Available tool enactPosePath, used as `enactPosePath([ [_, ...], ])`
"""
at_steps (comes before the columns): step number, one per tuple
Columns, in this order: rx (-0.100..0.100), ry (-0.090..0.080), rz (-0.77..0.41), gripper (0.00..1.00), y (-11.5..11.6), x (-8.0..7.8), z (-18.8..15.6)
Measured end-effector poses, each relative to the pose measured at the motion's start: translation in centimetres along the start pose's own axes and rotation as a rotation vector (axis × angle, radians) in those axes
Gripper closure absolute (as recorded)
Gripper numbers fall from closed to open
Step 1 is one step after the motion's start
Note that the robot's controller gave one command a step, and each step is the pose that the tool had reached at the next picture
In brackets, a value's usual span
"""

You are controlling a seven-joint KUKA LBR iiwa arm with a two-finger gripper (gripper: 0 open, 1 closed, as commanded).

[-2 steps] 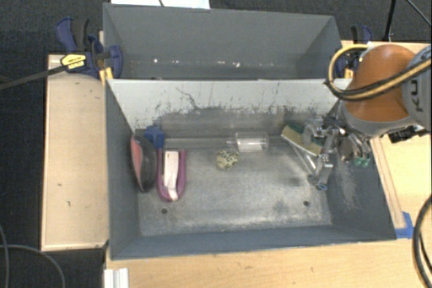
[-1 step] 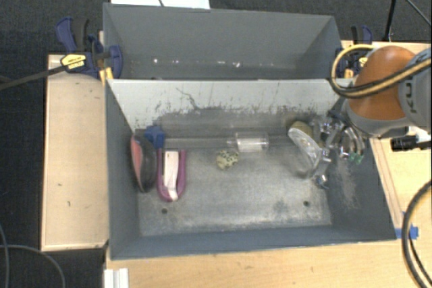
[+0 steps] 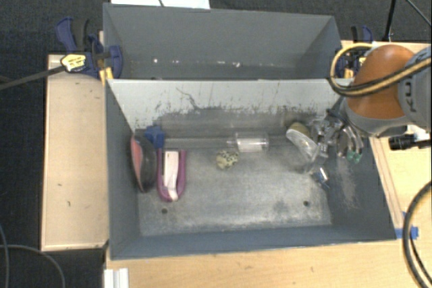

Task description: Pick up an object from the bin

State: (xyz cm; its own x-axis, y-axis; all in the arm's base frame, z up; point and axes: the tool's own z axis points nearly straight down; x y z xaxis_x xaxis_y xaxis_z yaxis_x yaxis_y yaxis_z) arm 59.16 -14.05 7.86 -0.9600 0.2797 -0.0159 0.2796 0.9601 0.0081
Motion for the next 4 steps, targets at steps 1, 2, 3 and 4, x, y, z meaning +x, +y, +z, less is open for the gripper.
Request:
enactPosePath([
  [1,0.007,0.003,-0.010,1.00,0.8,1.0,-17.2],
  [2,0.004,0.017,-0.426,1.00,0.0,2.9,-13.6],
  [3,0.005,0.019,-0.295,1.00,-0.7,2.8,-7.5],
  [4,0.006,0.013,-0.297,0.00,-0.7,2.6,-7.8],
])
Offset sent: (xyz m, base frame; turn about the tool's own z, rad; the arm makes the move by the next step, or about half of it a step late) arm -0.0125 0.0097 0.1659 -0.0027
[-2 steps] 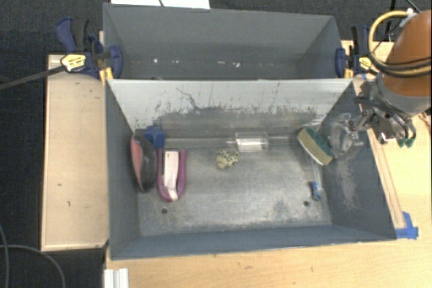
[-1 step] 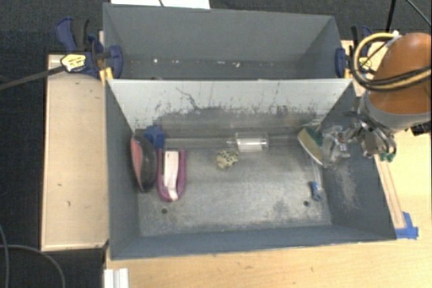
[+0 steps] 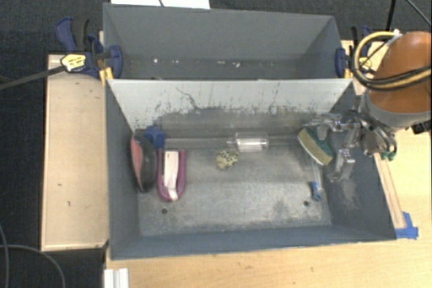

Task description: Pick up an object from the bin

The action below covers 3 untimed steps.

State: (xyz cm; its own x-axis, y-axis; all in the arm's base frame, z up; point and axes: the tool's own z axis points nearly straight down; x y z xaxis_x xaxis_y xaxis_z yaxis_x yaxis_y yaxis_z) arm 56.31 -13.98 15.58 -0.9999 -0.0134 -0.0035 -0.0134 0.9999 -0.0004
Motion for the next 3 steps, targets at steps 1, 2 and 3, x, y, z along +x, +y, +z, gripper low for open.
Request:
enactPosePath([
  [1,-0.001,0.000,0.144,0.00,-1.1,-0.7,5.8],
  [2,-0.002,0.002,0.140,1.00,-1.1,-0.7,5.4],
  [3,0.000,-0.003,0.189,1.00,-0.9,-0.3,2.0],
])
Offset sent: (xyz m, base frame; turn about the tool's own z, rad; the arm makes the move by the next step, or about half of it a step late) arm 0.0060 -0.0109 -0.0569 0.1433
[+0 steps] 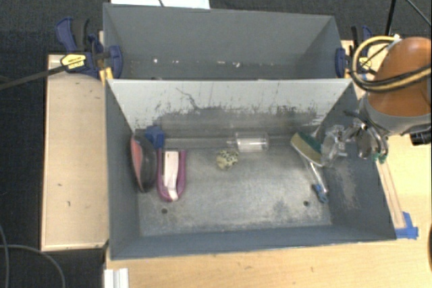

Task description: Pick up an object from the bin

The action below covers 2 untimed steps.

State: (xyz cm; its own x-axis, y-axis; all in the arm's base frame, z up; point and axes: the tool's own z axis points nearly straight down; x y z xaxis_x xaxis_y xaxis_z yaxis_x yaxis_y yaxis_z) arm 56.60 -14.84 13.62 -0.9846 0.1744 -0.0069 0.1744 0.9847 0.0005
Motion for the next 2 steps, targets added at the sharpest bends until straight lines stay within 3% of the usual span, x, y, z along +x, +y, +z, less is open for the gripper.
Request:
enactPosePath([
  [1,0.001,0.002,-0.002,0.00,0.0,0.0,0.2],
  [2,0.001,0.005,0.250,0.00,1.0,-1.8,6.7],
])
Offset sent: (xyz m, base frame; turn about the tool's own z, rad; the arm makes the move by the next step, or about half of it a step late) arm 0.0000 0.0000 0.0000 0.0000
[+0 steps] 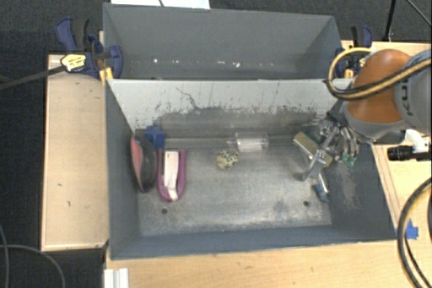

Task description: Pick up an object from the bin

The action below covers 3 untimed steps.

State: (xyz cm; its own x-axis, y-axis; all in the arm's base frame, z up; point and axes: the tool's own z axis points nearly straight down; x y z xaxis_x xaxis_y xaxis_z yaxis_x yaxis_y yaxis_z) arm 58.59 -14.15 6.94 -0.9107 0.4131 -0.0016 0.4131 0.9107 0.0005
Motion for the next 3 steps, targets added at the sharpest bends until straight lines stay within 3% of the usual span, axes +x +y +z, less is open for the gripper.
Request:
enactPosePath([
  [1,-0.002,0.000,-0.004,1.00,0.1,0.0,-0.1],
  [2,-0.002,-0.008,0.018,1.00,-0.6,1.5,-12.6],
  [3,-0.001,-0.009,-0.381,1.00,0.6,2.3,-20.0],
])
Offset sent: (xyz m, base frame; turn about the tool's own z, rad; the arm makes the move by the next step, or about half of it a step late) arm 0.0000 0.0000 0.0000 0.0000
